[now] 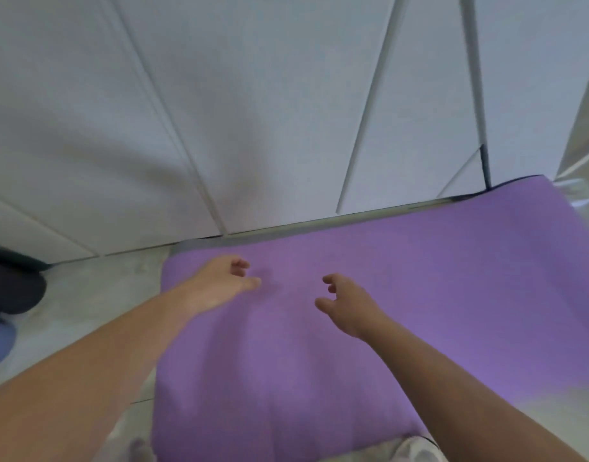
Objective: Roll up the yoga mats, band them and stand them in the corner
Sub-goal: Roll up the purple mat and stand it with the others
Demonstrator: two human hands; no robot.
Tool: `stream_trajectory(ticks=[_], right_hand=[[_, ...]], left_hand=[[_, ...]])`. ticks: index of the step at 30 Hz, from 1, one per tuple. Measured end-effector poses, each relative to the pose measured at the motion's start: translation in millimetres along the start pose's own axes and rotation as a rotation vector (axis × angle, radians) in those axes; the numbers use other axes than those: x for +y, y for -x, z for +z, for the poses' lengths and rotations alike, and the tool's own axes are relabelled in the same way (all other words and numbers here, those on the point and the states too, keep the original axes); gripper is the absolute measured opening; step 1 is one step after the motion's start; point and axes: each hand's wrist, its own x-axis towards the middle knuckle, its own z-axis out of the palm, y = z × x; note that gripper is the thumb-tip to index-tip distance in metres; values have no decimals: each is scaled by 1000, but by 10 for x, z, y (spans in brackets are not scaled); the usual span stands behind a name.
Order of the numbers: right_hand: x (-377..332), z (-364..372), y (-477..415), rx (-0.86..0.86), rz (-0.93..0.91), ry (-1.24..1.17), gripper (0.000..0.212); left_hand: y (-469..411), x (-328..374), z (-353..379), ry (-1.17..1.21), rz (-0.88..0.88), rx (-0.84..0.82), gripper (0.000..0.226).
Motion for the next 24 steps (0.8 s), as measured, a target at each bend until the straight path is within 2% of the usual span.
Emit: stream_trajectory(ticks=[4, 9, 12, 14, 20, 24], right_hand=[[-103, -571, 373, -17, 19, -132, 56], [-396, -1671, 1389, -65, -8, -275, 52], [-574, -2351, 1904, -106, -29, -278, 51], [-660, -2757, 2091, -108, -34, -247, 51], [-928, -3724, 2549, -55, 11, -265, 52], [-821, -4101, 2803, -11, 43, -249, 52]], left_hand=[[342, 817, -128, 122, -44, -25, 37], [1435, 1908, -627, 214, -128, 36, 47], [2016, 2359, -863, 273, -186, 76, 20], [2244, 2681, -957, 301, -186, 96, 20], [2584, 3969, -1091, 366, -55, 113, 27], [2731, 4552, -1108, 410, 39, 61, 16]])
